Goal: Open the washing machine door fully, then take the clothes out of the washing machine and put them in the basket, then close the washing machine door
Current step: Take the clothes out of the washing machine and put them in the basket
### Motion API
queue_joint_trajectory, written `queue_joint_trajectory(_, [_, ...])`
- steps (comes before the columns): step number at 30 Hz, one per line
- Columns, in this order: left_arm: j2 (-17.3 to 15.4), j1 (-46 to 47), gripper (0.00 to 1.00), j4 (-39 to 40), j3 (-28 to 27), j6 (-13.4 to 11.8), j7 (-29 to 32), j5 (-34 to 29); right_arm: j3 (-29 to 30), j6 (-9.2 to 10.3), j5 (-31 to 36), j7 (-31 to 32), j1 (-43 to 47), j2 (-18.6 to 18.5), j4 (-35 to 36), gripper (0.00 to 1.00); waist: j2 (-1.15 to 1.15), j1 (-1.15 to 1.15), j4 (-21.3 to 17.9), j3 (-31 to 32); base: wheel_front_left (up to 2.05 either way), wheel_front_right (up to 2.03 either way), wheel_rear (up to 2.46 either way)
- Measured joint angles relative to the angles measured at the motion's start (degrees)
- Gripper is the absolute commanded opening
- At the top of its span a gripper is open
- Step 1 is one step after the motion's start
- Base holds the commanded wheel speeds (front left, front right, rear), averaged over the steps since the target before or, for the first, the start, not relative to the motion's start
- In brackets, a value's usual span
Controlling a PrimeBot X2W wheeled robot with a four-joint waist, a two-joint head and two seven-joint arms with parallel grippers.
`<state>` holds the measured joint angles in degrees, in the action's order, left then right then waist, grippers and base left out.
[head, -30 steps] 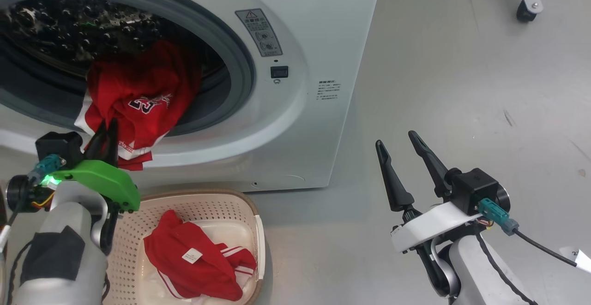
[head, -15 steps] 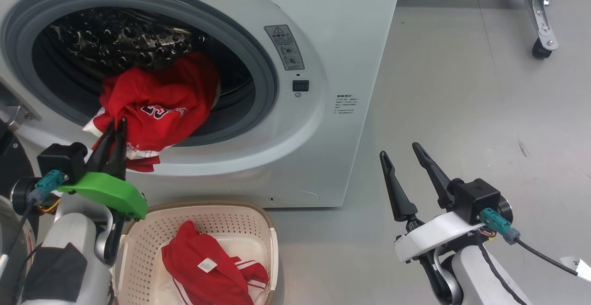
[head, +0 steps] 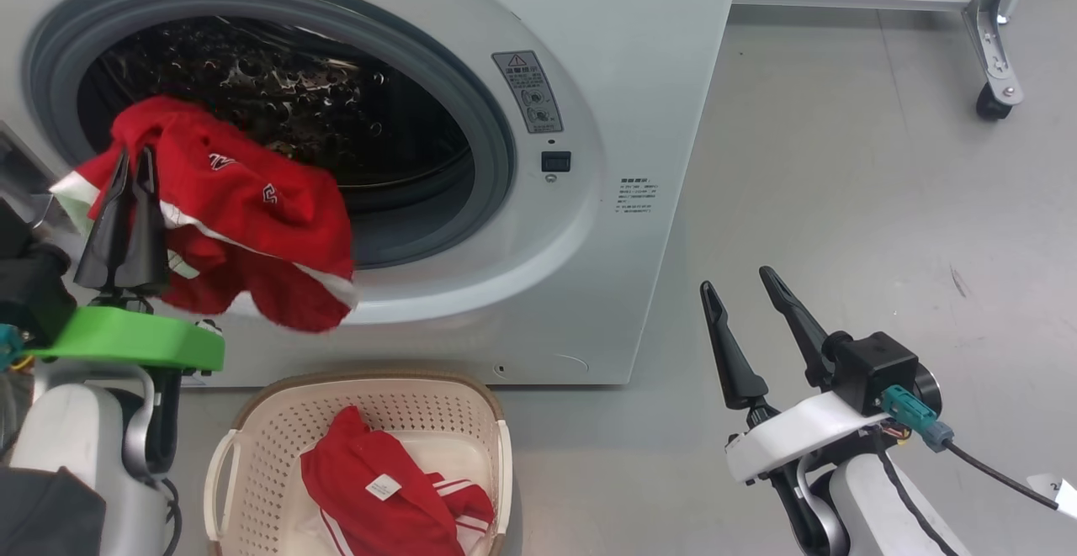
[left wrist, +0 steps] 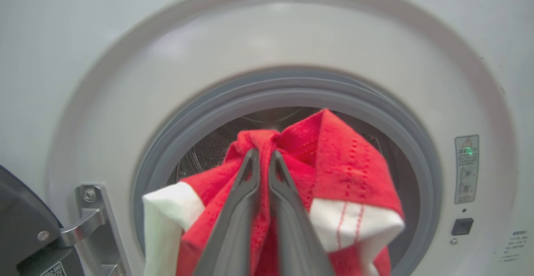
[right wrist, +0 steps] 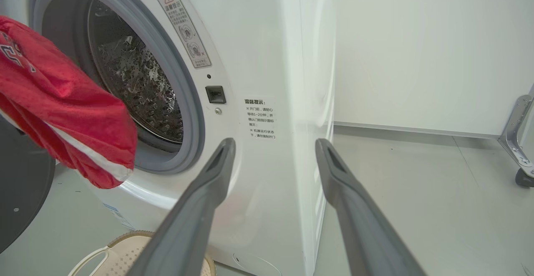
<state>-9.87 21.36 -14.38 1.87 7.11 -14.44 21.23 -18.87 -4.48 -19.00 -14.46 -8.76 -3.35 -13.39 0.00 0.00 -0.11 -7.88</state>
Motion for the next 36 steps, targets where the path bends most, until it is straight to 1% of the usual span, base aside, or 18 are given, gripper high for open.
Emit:
queue_joint_trajectory(4, [0.6, -2.1, 0.0, 2.0, -0.1, 0.0, 0.0, -0.2, 0.2, -0.16, 0.1, 0.0, 0.5, 0.0, 0.0, 1.0, 0.0, 0.0, 0.4, 0.3, 0.0, 0.0, 0.0])
queue_joint_trajectory(9, [0.8, -5.6, 0.0, 2.2, 1.0, 0.0, 0.0, -0.2, -0.1, -0.2, 0.6, 0.0, 0.8, 0.0, -0.2, 1.0, 0.0, 0.0, 0.5, 0.5, 0.0, 0.0, 0.0])
queue_joint_trajectory(10, [0.8, -6.4, 0.0, 2.1, 1.4, 0.0, 0.0, -0.2, -0.1, -0.47, 0.6, 0.0, 0.8, 0.0, -0.2, 1.0, 0.0, 0.0, 0.5, 0.5, 0.0, 0.0, 0.0])
queue_joint_trajectory(18, [1.3, -11.8, 0.0, -1.0, 3.3, 0.0, 0.0, 0.5, -1.2, -0.76, 1.0, 0.0, 1.0, 0.0, -0.3, 1.0, 0.0, 0.0, -0.1, -0.1, 0.0, 0.0, 0.0])
queue_joint_trajectory(23, [1.1, -12.8, 0.0, -2.6, 4.5, 0.0, 0.4, 0.5, -1.4, -0.94, 1.0, 0.0, 1.0, 0.0, -0.3, 1.0, 0.0, 0.0, -0.8, -1.4, 0.0, 0.0, 0.0])
queue_joint_trajectory(29, [0.1, -13.3, 0.0, -4.9, 6.3, 0.0, 2.5, 0.5, -1.8, -0.96, 1.3, 0.0, 0.7, 0.0, 0.2, 1.0, 0.0, 0.0, -1.8, -3.6, 0.0, 0.0, 0.0])
queue_joint_trajectory(36, [-0.2, -13.3, 0.0, -7.2, 8.3, 0.0, 4.4, 0.2, -1.7, -0.94, 1.4, 0.0, -0.4, 0.0, 1.0, 1.0, 0.0, 0.0, -3.2, -6.6, 0.0, 0.0, 0.0])
